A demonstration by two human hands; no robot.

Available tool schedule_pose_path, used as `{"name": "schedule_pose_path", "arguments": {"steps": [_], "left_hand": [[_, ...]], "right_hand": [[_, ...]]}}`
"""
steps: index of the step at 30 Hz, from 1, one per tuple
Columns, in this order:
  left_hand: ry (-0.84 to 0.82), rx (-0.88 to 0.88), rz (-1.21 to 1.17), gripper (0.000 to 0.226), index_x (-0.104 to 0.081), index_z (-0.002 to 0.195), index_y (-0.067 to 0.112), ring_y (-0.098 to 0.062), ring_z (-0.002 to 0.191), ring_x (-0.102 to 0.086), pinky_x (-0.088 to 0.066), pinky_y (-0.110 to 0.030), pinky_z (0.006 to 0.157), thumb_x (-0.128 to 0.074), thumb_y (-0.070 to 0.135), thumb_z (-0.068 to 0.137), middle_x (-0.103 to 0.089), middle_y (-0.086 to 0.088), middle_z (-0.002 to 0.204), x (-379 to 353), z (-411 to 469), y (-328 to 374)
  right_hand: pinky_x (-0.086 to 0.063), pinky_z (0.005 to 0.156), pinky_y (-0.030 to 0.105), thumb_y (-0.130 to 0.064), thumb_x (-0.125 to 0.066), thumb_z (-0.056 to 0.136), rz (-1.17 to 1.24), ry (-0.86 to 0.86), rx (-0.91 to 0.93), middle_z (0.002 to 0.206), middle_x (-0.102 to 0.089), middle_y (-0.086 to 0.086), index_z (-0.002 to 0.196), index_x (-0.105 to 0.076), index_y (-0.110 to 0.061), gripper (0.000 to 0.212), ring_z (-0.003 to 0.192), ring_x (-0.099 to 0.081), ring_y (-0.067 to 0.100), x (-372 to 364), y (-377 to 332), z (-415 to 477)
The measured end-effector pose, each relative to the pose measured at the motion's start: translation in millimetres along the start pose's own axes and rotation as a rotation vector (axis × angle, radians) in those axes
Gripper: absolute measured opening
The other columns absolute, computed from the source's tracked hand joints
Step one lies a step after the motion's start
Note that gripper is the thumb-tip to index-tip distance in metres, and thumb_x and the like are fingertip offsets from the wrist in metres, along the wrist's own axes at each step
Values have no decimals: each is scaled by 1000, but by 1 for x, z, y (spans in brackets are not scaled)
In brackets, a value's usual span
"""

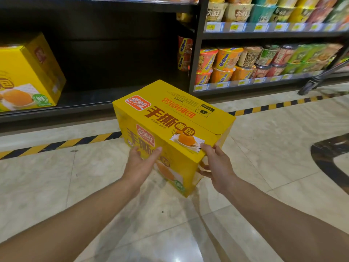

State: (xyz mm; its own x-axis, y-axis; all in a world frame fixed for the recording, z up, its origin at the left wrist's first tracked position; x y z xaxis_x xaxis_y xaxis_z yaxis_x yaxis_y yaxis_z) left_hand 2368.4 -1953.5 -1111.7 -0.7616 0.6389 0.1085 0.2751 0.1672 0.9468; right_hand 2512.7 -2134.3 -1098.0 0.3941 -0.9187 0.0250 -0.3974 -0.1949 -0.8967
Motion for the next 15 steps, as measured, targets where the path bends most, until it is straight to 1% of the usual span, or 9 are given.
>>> {"name": "schedule_pose_path", "arguments": {"steps": [2, 4, 5, 7, 8, 10, 12, 14, 15], "left_hand": [[79, -54, -3, 109, -24, 162, 23, -23, 141, -49, -42, -49, 119, -85, 58, 78, -46, 10, 147, 12, 15, 11], [160, -84, 25, 131, -22, 162, 22, -27, 147, -43, -41, -53, 119, -89, 70, 60, -44, 0, 158, 27, 28, 20], [188, -80, 41, 139, -16, 165, 20, -30, 152, -37, -38, -56, 120, -90, 71, 58, -36, -5, 166, 35, 34, 22], [236, -53, 58, 140, 0, 168, 19, -32, 159, -24, -33, -58, 123, -92, 57, 69, -17, -8, 174, 49, 46, 26], [248, -47, 54, 138, 5, 168, 19, -32, 160, -20, -31, -58, 123, -92, 50, 74, -12, -7, 176, 55, 52, 26], [254, -77, 55, 135, 9, 168, 21, -32, 160, -20, -31, -58, 123, -91, 40, 78, -12, -7, 176, 65, 61, 30], [253, -97, 52, 135, 9, 168, 26, -34, 158, -25, -34, -61, 121, -91, 37, 78, -15, -5, 176, 71, 67, 36], [241, -107, 51, 134, 8, 167, 31, -36, 157, -29, -37, -65, 119, -91, 37, 78, -18, -3, 175, 75, 73, 41], [230, -110, 59, 132, 6, 167, 33, -36, 156, -31, -38, -66, 117, -91, 37, 78, -21, -3, 175, 75, 75, 45]], "right_hand": [[-57, 88, 48, -41, -68, 98, 6, -6, 12, 118, -72, -3, 122, -65, -39, 25, 100, -66, 24, 10, -4, 10], [-57, 88, 48, -38, -66, 100, 10, -24, 16, 113, -75, -3, 118, -66, -41, 18, 100, -69, 27, 20, -7, 21], [-57, 89, 48, -37, -65, 101, 10, -36, 26, 113, -77, -2, 120, -68, -40, 19, 103, -71, 28, 23, -8, 27], [-56, 91, 48, -35, -64, 102, 7, -34, 52, 111, -80, -2, 129, -69, -35, 28, 106, -72, 29, 29, -11, 38], [-56, 89, 46, -35, -64, 102, 6, -28, 63, 110, -80, -2, 133, -68, -34, 31, 105, -72, 28, 30, -14, 42], [-54, 84, 43, -35, -63, 102, 14, -18, 72, 110, -80, -2, 139, -65, -34, 36, 103, -73, 26, 33, -17, 49], [-53, 81, 41, -35, -62, 103, 13, -23, 78, 108, -81, -2, 141, -63, -35, 38, 100, -73, 24, 35, -20, 54], [-53, 82, 42, -36, -62, 103, 9, -30, 78, 109, -81, -3, 143, -62, -35, 39, 100, -73, 23, 35, -22, 54], [-54, 85, 43, -38, -63, 102, 8, -35, 74, 111, -80, -4, 145, -59, -36, 43, 103, -73, 24, 35, -22, 54]]}}
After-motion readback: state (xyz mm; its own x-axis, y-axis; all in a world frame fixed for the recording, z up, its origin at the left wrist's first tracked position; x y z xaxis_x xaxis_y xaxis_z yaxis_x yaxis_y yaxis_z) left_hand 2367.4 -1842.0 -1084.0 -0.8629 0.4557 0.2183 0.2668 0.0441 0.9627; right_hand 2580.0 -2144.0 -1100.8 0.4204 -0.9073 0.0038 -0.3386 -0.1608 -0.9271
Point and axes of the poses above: each hand's wrist, its own z-axis towards the middle knuckle, its own x-axis out of the back of the hand, y = z × x, the point moved 3 cm from there along z, towards the middle knuckle
